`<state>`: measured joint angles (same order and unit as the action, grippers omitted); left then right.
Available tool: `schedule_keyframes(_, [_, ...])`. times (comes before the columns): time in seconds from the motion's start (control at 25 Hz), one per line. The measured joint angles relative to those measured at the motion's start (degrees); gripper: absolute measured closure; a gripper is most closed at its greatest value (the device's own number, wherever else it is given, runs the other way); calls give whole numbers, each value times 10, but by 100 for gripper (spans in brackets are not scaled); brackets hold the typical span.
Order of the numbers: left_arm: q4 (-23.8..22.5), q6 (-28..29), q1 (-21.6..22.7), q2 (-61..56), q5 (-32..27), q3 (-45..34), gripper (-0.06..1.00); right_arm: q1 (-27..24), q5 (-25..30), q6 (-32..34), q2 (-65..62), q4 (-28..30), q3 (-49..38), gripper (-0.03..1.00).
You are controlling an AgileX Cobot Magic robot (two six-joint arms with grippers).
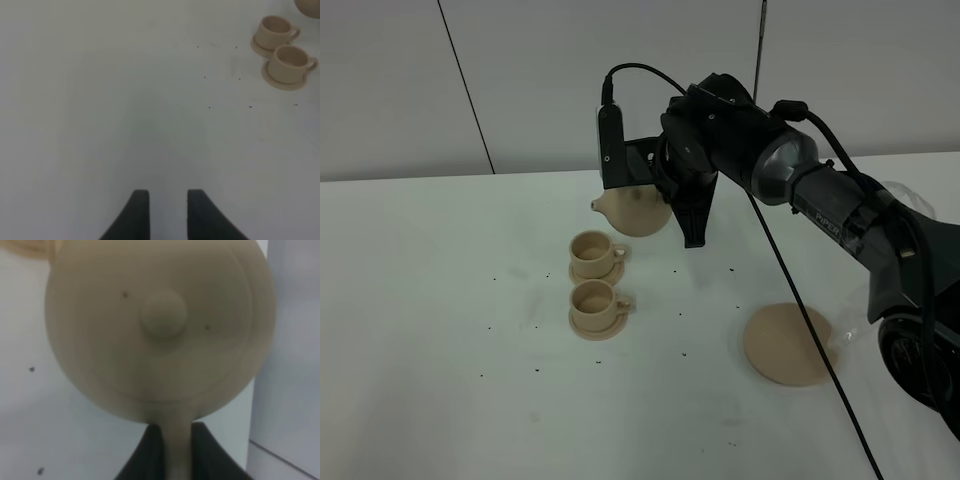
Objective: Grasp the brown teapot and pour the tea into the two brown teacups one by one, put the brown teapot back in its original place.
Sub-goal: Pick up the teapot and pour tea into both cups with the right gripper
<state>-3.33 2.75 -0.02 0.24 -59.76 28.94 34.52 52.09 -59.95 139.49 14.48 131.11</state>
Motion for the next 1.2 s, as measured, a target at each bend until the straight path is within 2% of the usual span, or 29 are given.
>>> schedule_keyframes(0.68, [0,0,0,0,0,0,69,23,-42,-15,29,73,0,87])
schedule_keyframes(1.2, [0,0,0,0,0,0,69,24,-51,-15,29,118,0,87])
